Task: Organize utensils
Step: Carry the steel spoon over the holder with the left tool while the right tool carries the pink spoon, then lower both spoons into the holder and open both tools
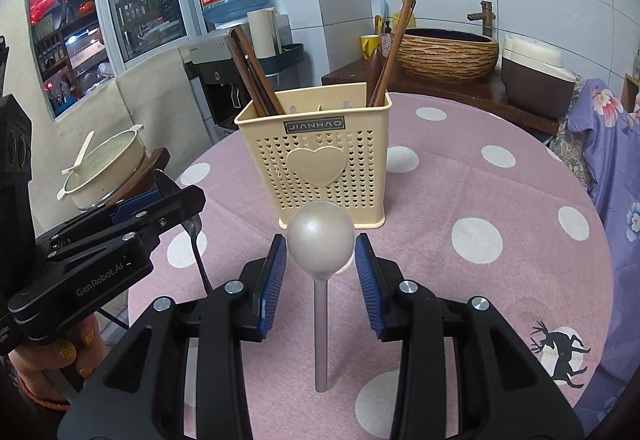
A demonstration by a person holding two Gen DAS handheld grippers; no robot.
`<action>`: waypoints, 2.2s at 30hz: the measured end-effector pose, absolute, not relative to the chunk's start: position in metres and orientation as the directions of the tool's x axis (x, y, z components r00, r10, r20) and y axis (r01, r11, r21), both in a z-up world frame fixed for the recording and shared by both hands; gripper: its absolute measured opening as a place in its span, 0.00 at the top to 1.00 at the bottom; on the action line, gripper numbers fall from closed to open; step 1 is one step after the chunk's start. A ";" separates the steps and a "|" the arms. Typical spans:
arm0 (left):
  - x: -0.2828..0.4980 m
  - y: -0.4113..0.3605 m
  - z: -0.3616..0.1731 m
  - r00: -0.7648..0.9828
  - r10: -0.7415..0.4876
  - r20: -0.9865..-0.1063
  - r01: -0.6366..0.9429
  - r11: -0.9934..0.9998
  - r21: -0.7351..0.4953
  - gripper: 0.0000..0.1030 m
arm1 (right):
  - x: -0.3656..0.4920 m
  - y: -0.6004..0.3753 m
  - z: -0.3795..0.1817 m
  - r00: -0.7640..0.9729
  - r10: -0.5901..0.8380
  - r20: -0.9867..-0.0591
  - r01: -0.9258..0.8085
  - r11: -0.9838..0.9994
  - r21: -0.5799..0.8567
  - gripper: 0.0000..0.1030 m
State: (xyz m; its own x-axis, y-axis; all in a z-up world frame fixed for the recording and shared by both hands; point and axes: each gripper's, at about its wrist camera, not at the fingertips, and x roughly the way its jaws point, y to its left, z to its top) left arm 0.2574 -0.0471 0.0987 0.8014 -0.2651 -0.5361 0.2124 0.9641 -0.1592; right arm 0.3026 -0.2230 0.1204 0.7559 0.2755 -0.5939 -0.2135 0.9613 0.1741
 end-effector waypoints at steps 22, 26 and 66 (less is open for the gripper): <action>0.304 -0.040 0.241 0.909 -0.295 -0.295 0.251 0.952 -0.177 0.64 | 0.362 -0.233 0.271 0.907 0.226 -0.354 -0.178 0.970 0.164 0.65; 0.329 -0.045 0.255 0.920 -0.291 -0.263 0.243 0.949 -0.199 0.64 | 0.381 -0.229 0.287 0.933 0.206 -0.296 -0.163 0.973 0.163 0.65; 0.320 -0.050 0.127 0.922 -0.214 -0.324 0.175 0.973 -0.148 0.33 | 0.384 -0.216 0.135 0.923 0.028 -0.384 -0.016 0.999 0.033 0.58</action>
